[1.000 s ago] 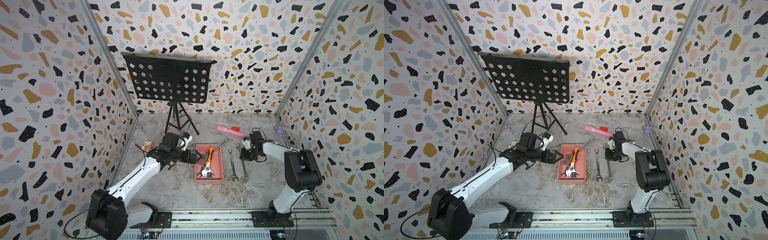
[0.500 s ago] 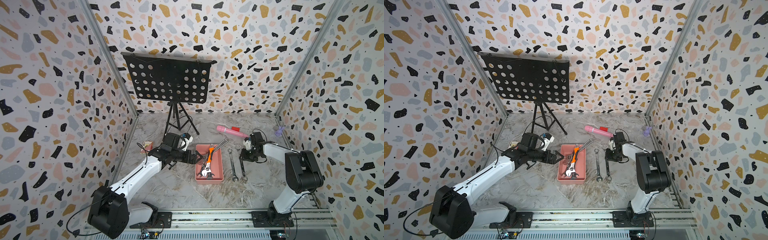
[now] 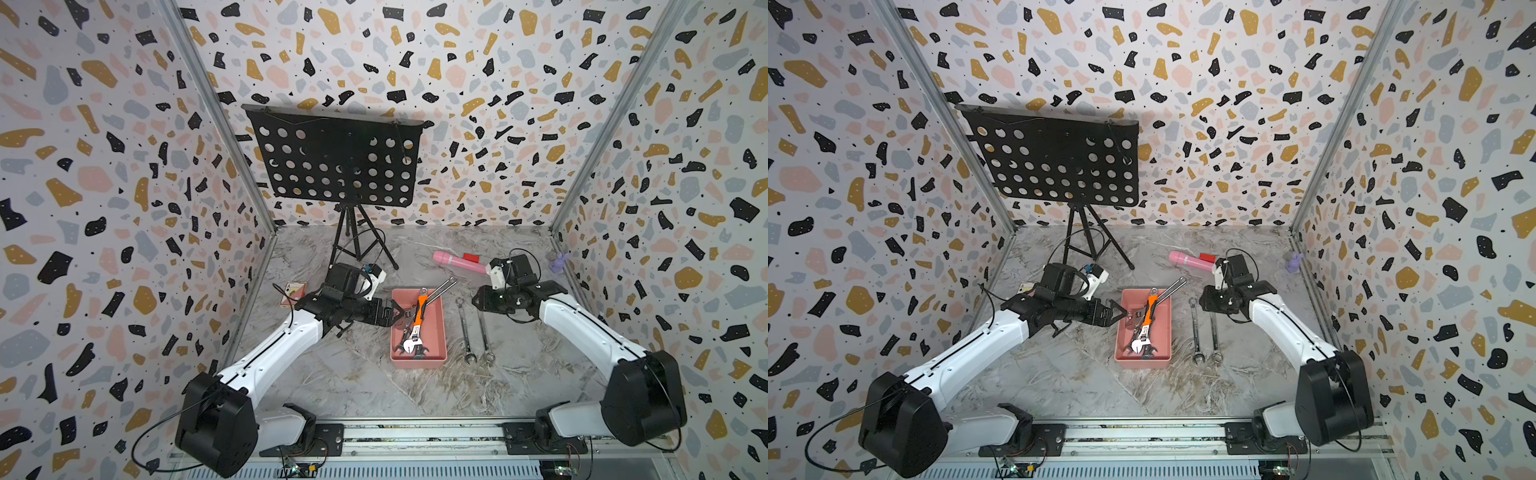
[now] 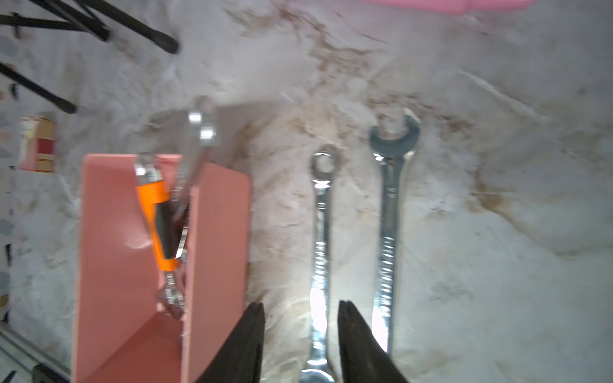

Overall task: Take out the wrench from the storage box
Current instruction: Pick up the wrench from the storage box.

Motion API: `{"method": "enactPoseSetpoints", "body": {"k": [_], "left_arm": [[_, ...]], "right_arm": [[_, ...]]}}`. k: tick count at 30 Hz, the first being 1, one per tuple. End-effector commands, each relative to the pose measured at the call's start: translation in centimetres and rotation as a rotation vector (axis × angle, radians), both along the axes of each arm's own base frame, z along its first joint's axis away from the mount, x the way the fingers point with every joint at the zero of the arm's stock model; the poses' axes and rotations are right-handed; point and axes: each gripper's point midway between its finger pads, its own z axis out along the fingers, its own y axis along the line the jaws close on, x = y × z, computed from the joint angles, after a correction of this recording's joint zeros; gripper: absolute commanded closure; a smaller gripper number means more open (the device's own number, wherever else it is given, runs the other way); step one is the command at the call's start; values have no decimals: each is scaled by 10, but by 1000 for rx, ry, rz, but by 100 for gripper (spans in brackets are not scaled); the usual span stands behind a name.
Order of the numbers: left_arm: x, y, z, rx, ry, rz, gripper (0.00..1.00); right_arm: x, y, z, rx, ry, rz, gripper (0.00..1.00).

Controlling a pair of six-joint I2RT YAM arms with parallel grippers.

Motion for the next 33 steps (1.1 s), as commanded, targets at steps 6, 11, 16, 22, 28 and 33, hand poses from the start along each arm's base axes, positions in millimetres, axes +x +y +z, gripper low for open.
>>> {"method": "enactPoseSetpoints", "body": {"k": [6,11,16,22,28,33], "left_arm": [[3,8,14,23,-47,11,0],[-1,10,11,22,-37,20,0],[-4,12,15,13,-45,27,0],[-8,12,14,4,-36,22,0],[-11,12,13,0,-35,20,0],[-13,13,9,5,-28,16,0]], "right_arm": [[-22,79,29,68,-74,-82,49],[-21,121,7,64,-30,-66,45],[-10,135,-16,41,-2,-69,44],[-3,153,-42,17,19,-27,44],[-4,168,-63,47,72,-4,50],[-4,171,-75,52,105,-13,53]]}}
